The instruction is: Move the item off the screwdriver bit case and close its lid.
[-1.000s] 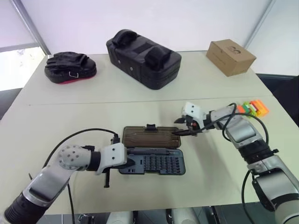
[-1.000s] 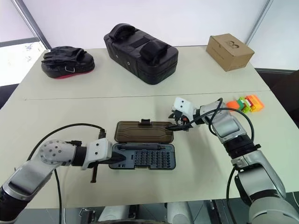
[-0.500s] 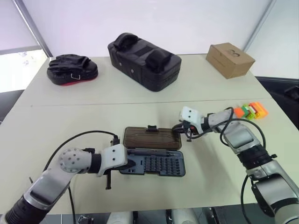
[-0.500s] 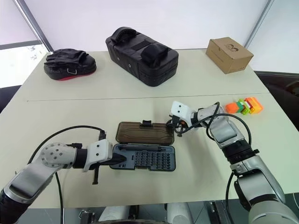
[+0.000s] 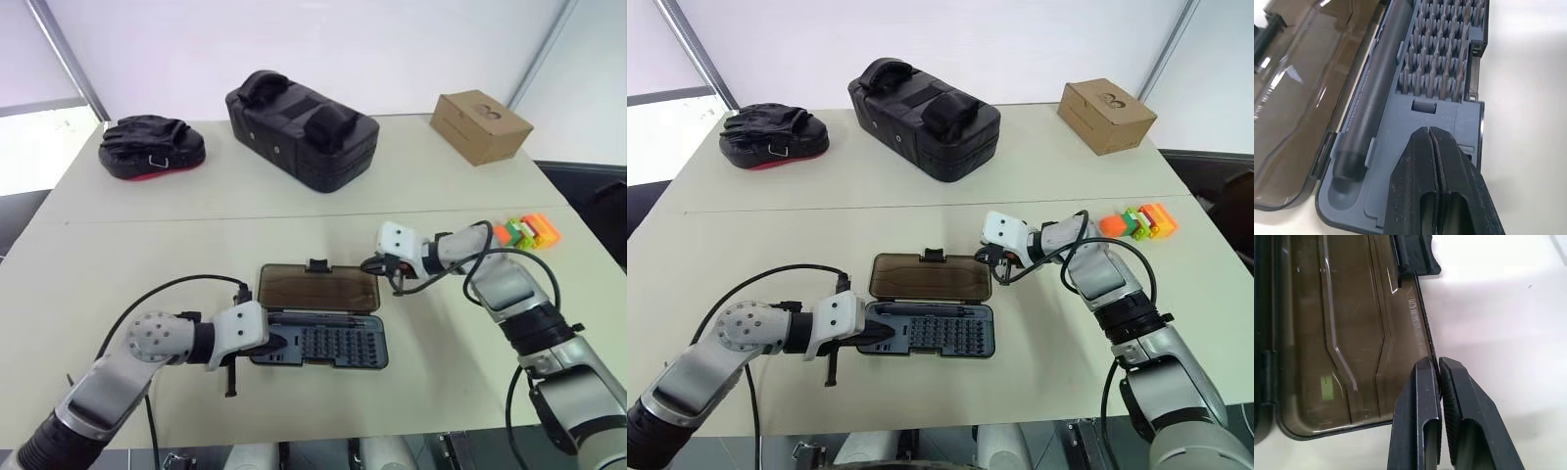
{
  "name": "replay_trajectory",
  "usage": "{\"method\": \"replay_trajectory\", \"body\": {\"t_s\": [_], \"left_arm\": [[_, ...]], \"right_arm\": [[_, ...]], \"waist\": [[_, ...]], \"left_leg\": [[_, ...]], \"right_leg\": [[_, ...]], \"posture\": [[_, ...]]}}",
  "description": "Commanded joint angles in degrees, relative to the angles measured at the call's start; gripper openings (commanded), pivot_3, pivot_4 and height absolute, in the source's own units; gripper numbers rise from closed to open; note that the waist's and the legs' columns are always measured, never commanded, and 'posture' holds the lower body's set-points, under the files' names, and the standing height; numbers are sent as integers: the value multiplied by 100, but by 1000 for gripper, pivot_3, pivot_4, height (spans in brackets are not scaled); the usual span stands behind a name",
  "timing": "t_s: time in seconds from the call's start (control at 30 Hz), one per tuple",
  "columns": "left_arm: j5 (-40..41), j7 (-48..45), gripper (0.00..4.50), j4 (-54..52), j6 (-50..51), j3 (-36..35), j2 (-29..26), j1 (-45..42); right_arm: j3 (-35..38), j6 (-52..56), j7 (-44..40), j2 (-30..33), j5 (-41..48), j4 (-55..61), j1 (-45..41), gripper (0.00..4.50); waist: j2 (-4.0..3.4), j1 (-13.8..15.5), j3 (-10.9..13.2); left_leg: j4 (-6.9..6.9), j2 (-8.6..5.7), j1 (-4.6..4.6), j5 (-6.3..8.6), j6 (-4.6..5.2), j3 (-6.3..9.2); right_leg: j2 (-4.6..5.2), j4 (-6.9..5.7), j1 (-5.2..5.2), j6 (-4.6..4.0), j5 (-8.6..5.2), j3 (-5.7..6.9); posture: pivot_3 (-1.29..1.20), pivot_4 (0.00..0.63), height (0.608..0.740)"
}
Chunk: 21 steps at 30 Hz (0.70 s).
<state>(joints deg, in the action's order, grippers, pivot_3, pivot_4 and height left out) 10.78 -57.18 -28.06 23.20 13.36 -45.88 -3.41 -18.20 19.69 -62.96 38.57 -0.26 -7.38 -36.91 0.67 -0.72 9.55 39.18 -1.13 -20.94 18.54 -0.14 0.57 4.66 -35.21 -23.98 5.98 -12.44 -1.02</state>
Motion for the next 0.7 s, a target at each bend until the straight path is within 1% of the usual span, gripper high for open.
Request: {"method": "replay_trajectory", "body": {"t_s": [0.03,0.3,0.47,0.6,0.7], "left_arm": [[-96,18,0,192,83,194,8,142],[16,99,0,187,101,68,112,213],[287,146,0,58,145,-67,236,279],[581,256,0,15,15,-273,517,167],[1065,431,0,-128,276,-542,851,-40]], "right_arm": [[421,213,-16,199,198,548,-50,110],[651,662,-4,332,537,1327,174,110],[649,715,54,342,588,1463,300,110],[628,661,50,373,603,1447,360,110],[607,549,61,370,572,1352,389,110]], "waist": [[-2,1,1],[-2,1,2],[-2,-3,2],[-1,0,2],[1,4,5]], "left_leg": [[0,0,0,0,0,0],[0,0,-1,0,0,0],[-1,2,-4,0,0,0],[0,2,-32,0,0,0],[0,2,-44,0,0,0]], "right_leg": [[0,0,0,0,0,0],[2,1,-1,-1,0,0],[2,1,-5,-1,-1,0],[2,1,-33,0,0,0],[1,0,-46,17,10,1]], "posture": [[0,150,740],[0,150,740],[0,150,740],[0,150,740],[0,150,740]]}}
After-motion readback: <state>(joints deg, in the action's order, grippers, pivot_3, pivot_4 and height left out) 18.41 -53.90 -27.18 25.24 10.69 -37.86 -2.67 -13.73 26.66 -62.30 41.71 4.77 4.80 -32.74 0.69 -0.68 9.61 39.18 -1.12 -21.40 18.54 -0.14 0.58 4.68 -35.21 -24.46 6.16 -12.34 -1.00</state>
